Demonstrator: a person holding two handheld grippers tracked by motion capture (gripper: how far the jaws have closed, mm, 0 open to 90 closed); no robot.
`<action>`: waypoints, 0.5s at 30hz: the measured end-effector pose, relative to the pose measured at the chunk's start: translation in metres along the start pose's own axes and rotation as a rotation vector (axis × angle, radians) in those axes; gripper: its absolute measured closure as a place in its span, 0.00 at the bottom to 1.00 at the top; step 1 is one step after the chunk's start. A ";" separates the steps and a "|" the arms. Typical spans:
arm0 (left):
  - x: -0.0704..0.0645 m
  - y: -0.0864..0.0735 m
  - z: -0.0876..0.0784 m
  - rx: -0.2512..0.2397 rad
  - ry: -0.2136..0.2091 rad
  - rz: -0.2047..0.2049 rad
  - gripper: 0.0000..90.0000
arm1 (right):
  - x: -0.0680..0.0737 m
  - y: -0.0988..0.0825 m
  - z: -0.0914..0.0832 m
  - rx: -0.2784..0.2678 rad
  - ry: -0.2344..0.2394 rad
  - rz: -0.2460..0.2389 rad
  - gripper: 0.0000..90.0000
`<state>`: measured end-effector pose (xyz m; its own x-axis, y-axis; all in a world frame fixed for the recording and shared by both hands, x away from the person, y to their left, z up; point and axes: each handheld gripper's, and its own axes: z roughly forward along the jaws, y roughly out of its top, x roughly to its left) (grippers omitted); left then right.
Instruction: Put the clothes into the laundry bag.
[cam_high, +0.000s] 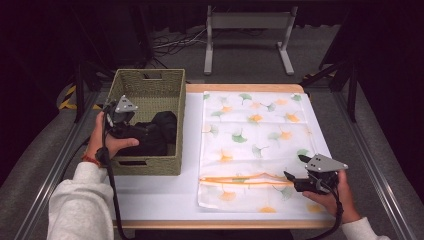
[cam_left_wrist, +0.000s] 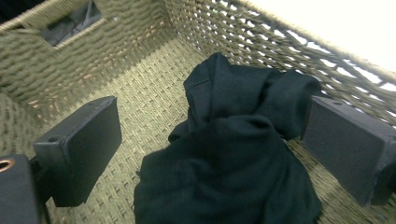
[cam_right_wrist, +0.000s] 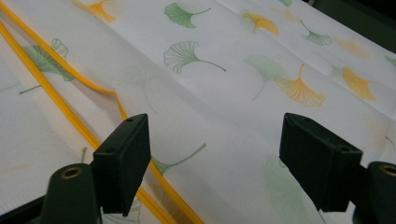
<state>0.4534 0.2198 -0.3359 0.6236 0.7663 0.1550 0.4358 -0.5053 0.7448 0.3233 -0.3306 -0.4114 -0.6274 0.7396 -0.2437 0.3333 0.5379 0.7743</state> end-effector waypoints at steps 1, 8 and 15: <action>0.001 0.002 0.004 0.017 0.002 0.014 0.06 | 0.000 0.000 0.000 0.003 -0.002 0.001 0.28; 0.004 0.004 0.029 0.139 -0.046 0.023 0.07 | -0.002 -0.002 0.000 0.010 -0.005 -0.002 0.28; 0.008 -0.004 0.056 0.228 -0.078 0.002 0.05 | -0.004 -0.003 0.000 0.013 0.004 0.014 0.27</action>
<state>0.4928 0.2059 -0.3740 0.6688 0.7369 0.0989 0.5647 -0.5899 0.5772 0.3248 -0.3349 -0.4130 -0.6252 0.7455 -0.2309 0.3514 0.5330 0.7697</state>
